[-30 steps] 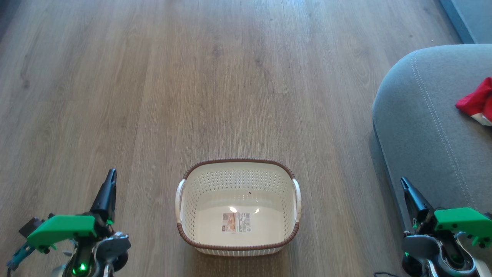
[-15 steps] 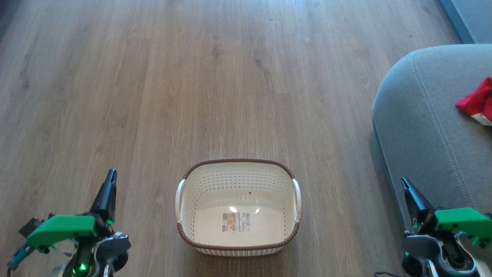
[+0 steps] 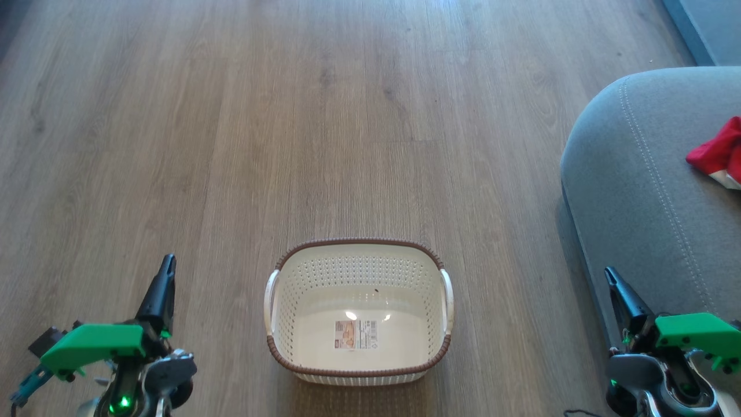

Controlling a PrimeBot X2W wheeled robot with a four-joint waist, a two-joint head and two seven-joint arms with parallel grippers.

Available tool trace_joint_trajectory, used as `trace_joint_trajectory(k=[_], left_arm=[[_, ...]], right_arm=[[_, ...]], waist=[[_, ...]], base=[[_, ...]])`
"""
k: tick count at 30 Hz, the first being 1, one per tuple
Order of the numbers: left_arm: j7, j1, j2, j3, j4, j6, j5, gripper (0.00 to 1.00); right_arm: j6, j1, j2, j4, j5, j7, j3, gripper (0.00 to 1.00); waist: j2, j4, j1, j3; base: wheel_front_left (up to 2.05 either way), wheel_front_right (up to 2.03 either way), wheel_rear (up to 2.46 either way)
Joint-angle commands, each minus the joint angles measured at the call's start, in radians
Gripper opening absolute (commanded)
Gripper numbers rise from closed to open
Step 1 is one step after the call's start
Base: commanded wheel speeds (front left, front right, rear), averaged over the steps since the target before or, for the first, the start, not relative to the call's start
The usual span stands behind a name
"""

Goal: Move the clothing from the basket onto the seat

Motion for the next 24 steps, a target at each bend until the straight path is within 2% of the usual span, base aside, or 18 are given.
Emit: trace_joint_trajectory(k=[1, 24], left_arm=[[0.003, -0.046, 0.005, 0.036, -0.034, -0.007, -0.005, 0.00], [0.003, -0.046, 0.005, 0.036, -0.034, -0.007, -0.006, 0.00]], right_arm=[[0.007, -0.049, 0.001, -0.031, -0.009, 0.009, 0.018, 0.00], [0.007, -0.050, 0.003, -0.031, -0.012, 0.012, 0.015, 0.00]], waist=[[0.0000, 0.000, 0.0000, 0.000], [0.0000, 0.000, 0.0000, 0.000]], base=[[0.00, 0.00, 0.00], [0.00, 0.00, 0.00]])
